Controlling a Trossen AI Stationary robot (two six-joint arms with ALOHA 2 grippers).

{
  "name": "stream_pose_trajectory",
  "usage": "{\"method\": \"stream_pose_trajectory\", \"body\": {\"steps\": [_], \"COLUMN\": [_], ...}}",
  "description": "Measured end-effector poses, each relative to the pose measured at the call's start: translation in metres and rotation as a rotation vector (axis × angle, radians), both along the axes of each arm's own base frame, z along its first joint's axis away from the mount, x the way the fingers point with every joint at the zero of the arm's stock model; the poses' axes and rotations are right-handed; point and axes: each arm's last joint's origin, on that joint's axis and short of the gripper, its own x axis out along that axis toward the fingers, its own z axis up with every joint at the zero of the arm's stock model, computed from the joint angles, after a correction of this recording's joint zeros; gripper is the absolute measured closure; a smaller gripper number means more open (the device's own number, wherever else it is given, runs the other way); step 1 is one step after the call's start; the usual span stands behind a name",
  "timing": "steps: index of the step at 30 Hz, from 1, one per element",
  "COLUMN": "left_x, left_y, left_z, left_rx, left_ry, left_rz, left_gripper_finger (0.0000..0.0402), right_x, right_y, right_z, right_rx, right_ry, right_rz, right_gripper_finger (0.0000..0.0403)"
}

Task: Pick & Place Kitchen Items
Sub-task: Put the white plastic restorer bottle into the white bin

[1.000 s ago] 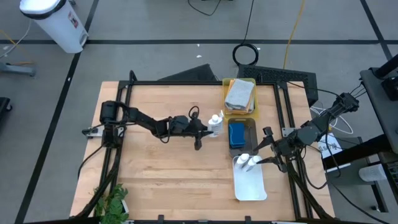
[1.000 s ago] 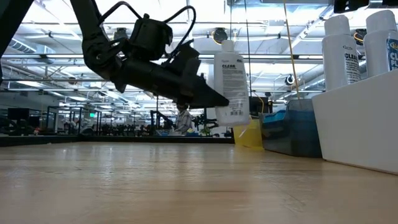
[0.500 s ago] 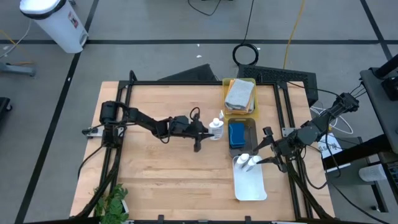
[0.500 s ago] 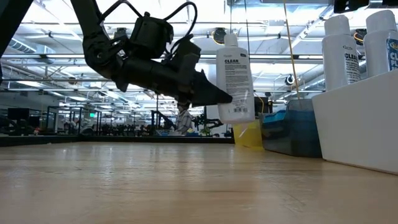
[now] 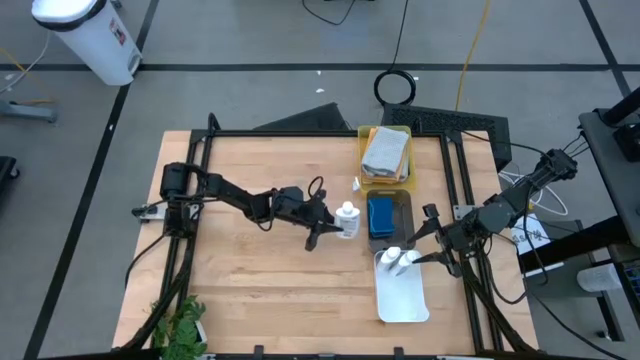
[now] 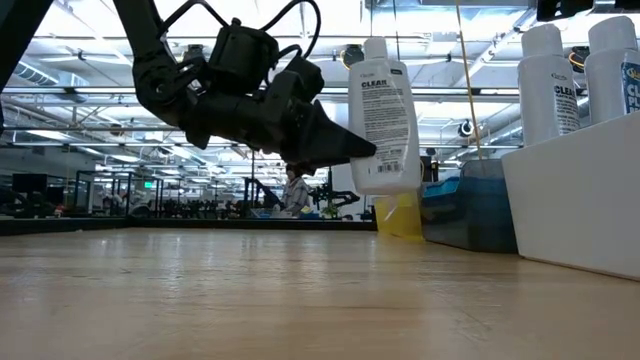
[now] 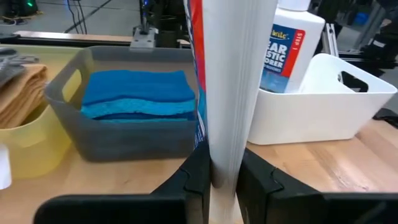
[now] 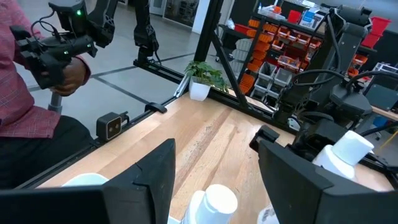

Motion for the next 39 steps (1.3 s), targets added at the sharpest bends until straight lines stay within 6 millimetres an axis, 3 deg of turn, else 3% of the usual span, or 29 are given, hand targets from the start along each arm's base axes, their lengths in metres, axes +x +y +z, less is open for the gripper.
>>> {"method": "stream_pose_trajectory", "body": {"steps": [39], "left_x": [0.0001], "left_y": [0.0006], "left_z": [-0.0003], "left_rx": [0.004], "left_ry": [0.003], "left_rz": [0.026], "left_gripper_finger": [0.0350], "right_x": [0.0071], "right_y": [0.0049], "right_z": [-0.0048], "right_rx": [-0.074], "right_ry": [0.012], "right_rz": [0.005], "right_gripper_finger": [0.0206]}}
